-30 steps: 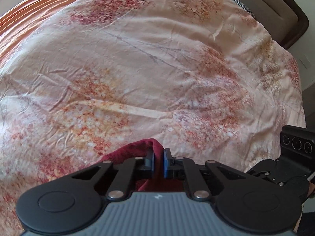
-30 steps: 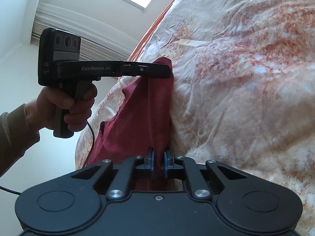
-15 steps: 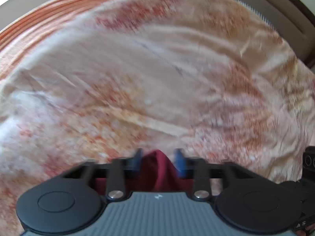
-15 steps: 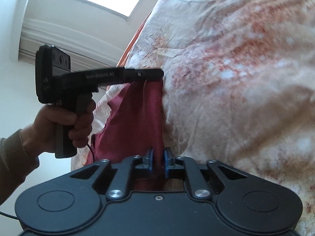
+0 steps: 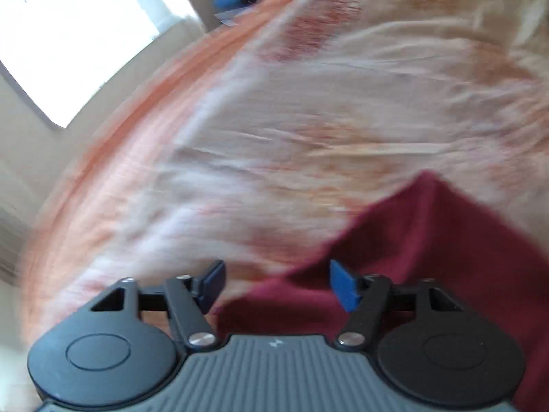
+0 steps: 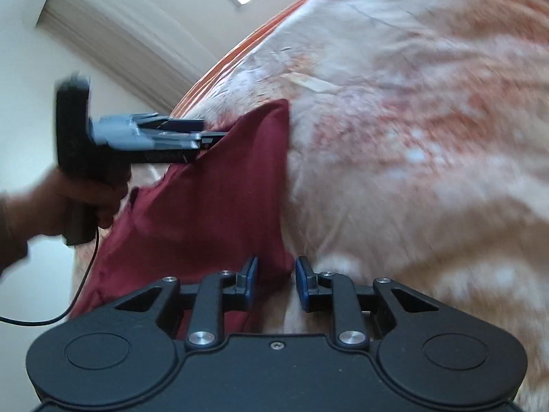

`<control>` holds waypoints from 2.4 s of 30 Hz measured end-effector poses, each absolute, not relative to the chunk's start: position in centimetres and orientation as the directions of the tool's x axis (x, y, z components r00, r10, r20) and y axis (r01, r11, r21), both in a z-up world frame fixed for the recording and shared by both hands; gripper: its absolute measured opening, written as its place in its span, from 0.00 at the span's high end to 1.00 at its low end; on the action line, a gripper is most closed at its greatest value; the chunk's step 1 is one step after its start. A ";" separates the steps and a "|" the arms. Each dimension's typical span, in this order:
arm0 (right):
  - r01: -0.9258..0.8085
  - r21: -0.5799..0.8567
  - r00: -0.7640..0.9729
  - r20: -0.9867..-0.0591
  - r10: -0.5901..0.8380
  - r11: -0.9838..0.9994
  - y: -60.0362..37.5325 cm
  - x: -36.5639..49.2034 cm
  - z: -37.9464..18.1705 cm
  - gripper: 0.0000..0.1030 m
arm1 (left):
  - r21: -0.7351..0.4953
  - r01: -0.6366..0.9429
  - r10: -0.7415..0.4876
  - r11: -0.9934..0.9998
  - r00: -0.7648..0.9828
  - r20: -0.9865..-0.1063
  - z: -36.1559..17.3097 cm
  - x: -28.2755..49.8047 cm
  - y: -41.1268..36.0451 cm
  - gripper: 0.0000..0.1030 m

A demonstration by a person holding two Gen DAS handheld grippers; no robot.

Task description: Fold small clothes

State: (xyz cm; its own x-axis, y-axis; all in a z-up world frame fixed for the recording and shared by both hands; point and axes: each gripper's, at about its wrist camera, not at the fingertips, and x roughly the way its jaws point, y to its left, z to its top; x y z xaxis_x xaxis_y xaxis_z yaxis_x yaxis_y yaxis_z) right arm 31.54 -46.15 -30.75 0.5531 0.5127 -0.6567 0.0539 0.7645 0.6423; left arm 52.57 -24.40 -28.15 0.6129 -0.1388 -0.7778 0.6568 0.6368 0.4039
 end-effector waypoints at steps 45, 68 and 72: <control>0.012 0.737 0.487 -0.595 0.640 0.676 -42.6 31.9 -25.6 0.02 | -0.266 0.023 -0.237 0.964 0.531 -0.813 -26.3 33.5 11.9 0.02; -0.238 0.578 0.266 -0.734 0.625 0.780 -17.7 35.2 -17.7 0.01 | -0.453 -0.393 -0.068 0.800 0.691 -0.720 -24.8 20.7 48.7 0.01; -0.268 0.578 0.240 -0.735 0.634 0.771 -14.8 34.7 -17.4 0.01 | -0.535 -0.337 -0.171 0.775 0.703 -0.690 -25.9 21.6 50.9 0.01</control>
